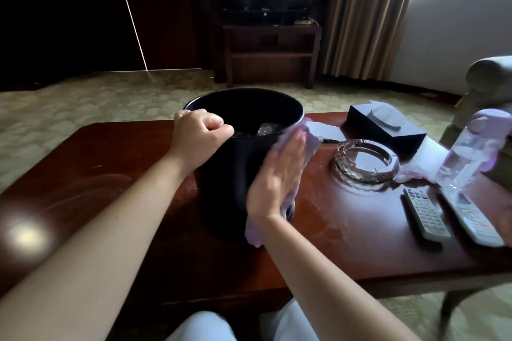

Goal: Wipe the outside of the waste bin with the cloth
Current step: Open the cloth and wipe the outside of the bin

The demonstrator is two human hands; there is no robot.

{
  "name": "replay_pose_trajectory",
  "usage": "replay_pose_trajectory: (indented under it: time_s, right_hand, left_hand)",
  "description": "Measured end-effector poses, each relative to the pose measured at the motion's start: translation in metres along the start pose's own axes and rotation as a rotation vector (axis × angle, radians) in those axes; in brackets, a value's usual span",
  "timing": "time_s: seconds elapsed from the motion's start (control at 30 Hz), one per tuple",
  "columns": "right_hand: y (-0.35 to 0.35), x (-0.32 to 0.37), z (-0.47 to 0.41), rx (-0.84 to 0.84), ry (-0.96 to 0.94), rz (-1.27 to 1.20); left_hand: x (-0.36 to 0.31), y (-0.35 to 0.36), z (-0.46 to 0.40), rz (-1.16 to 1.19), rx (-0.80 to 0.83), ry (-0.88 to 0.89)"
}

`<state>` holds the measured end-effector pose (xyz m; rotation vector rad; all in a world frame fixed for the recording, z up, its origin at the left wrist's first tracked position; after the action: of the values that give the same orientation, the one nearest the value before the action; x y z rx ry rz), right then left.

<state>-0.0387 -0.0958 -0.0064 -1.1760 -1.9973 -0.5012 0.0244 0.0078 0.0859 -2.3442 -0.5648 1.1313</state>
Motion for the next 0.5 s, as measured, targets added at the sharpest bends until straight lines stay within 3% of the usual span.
replay_pose_trajectory:
  time_s: [0.1, 0.17, 0.23, 0.33, 0.5]
  right_hand:
    - [-0.004, -0.045, -0.019, -0.054, 0.550, -0.375]
    - [-0.009, -0.064, -0.018, -0.025, 0.735, -0.581]
    - [-0.016, -0.071, -0.010, -0.050, 0.814, -0.672]
    - [-0.022, -0.081, 0.017, -0.140, 0.941, -0.575]
    - [-0.007, -0.098, 0.047, -0.238, 0.860, -0.526]
  left_hand:
    - [-0.002, 0.001, 0.000, -0.016, -0.016, 0.019]
    - [-0.004, 0.005, 0.003, -0.049, -0.074, 0.014]
    - [-0.008, 0.010, 0.010, -0.120, -0.213, -0.004]
    - [-0.027, 0.028, 0.026, -0.211, -0.376, -0.012]
    - [-0.077, 0.065, 0.036, -0.257, -0.313, -0.061]
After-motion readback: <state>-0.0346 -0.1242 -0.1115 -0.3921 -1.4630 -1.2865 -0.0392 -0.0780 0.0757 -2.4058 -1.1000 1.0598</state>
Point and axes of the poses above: each hand's wrist, its own z-axis away from the middle knuckle, its own y-axis out of the palm, x = y × z, the point moved 1 cm from there along -z, towards the middle knuckle, and after that the axes turned 12 degrees about -y, right-handed, at the moved point
